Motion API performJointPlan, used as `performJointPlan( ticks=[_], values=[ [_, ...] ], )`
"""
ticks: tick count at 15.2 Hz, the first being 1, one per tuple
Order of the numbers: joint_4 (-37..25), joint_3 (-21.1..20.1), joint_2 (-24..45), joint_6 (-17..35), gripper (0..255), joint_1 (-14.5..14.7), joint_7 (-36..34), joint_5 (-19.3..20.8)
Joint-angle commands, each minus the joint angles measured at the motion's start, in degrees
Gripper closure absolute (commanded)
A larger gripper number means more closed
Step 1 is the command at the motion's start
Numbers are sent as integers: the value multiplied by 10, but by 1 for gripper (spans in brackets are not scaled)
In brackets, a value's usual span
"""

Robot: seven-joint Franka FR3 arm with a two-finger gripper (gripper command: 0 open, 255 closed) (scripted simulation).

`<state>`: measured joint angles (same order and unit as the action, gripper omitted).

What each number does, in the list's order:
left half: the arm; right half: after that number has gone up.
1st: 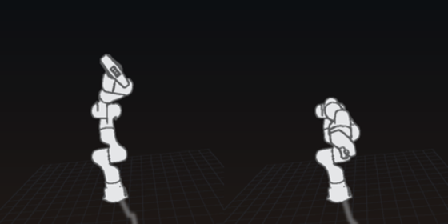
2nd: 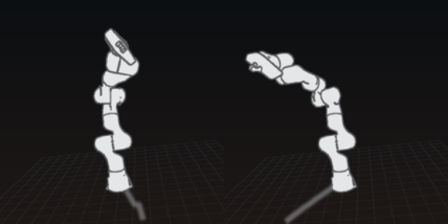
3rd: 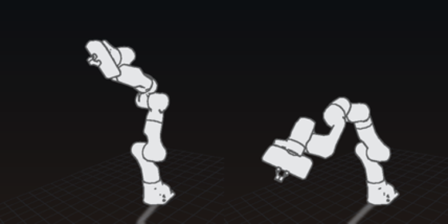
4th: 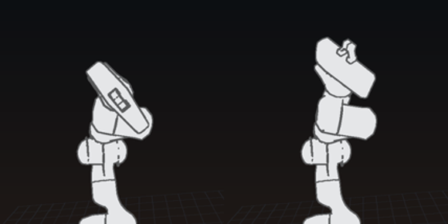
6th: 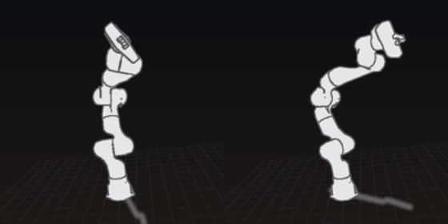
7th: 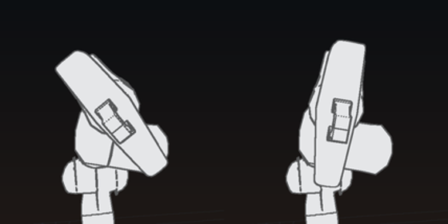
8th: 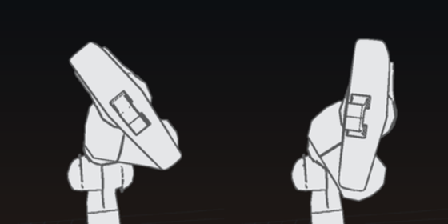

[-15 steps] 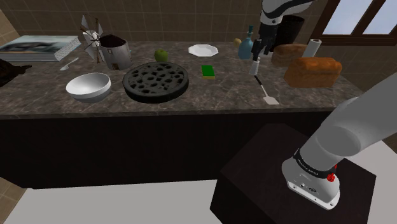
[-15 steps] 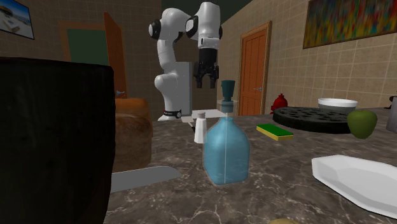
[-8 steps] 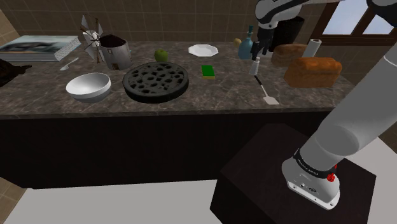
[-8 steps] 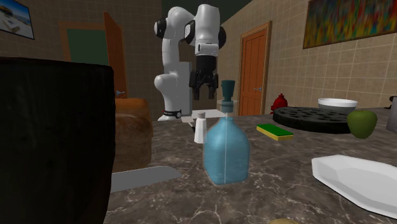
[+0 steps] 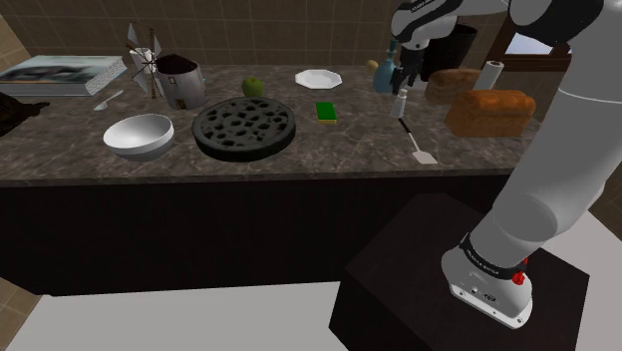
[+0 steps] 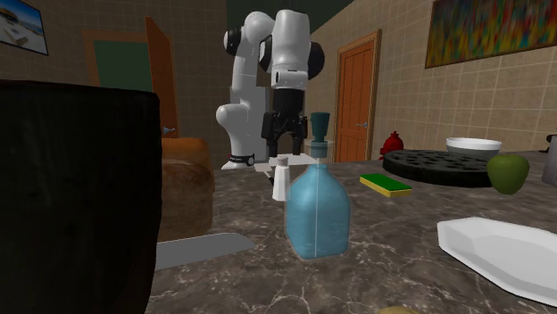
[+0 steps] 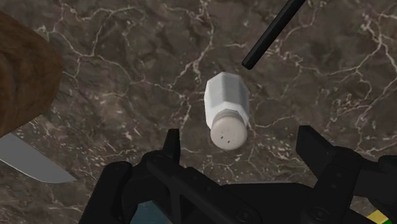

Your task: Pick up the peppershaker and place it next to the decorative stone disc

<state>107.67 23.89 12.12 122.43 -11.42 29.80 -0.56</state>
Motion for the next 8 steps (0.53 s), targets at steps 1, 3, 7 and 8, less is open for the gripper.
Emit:
performJointPlan(
  ticks=[1, 3, 7, 8],
  values=[
    [1, 0, 12, 13, 0, -3, 5, -6],
    [8, -1, 19, 26, 0, -5, 7, -9],
    [15, -2, 30, 43, 0, -7, 11, -14],
    [15, -2, 30, 43, 0, -7, 11, -14]
  ],
)
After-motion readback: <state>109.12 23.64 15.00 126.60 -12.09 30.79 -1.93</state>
